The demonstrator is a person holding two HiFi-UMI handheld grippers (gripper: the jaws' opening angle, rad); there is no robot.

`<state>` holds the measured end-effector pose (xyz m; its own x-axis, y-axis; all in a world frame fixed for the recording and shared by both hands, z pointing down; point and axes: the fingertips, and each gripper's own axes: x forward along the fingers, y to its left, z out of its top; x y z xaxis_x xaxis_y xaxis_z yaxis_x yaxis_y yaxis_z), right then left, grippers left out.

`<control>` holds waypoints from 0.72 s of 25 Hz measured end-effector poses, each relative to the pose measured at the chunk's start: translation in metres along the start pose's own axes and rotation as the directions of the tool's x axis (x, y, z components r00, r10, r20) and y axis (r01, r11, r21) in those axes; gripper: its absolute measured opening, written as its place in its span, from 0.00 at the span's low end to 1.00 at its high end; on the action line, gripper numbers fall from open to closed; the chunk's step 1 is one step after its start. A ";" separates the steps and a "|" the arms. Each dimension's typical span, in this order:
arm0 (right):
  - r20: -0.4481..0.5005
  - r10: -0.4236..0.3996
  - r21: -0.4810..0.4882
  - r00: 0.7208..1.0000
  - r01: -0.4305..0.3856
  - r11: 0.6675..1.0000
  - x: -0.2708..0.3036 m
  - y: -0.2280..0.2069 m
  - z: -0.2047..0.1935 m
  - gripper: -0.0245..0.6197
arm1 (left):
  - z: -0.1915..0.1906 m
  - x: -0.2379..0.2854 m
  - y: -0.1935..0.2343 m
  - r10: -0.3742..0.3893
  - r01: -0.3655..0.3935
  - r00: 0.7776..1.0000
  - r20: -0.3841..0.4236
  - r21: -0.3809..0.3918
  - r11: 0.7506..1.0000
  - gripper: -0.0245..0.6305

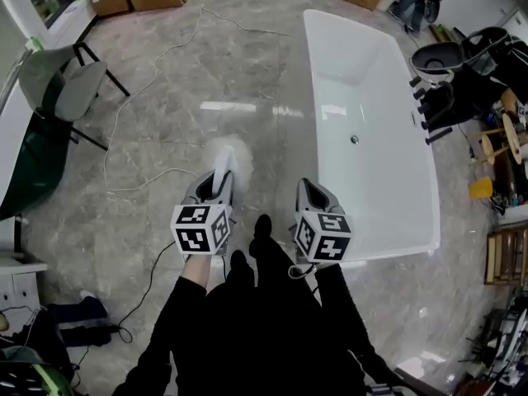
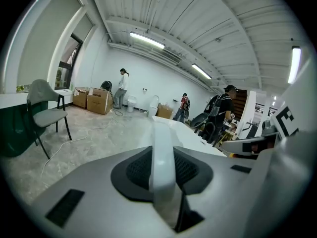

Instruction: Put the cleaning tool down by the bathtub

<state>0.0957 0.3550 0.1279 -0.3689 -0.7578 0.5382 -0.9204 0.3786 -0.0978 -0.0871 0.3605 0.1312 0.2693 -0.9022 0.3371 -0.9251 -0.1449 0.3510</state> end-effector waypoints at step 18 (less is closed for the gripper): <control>-0.050 -0.019 0.020 0.999 0.020 1.000 0.143 -0.073 0.071 0.04 | 0.045 0.143 0.048 0.069 -0.069 0.995 -0.077 -0.001 0.998 0.18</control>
<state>0.1008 0.1814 0.1522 -0.3443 -0.7376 0.5808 -0.9301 0.3524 -0.1039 -0.1053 0.2064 0.1574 0.2250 -0.8758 0.4269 -0.9412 -0.0820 0.3278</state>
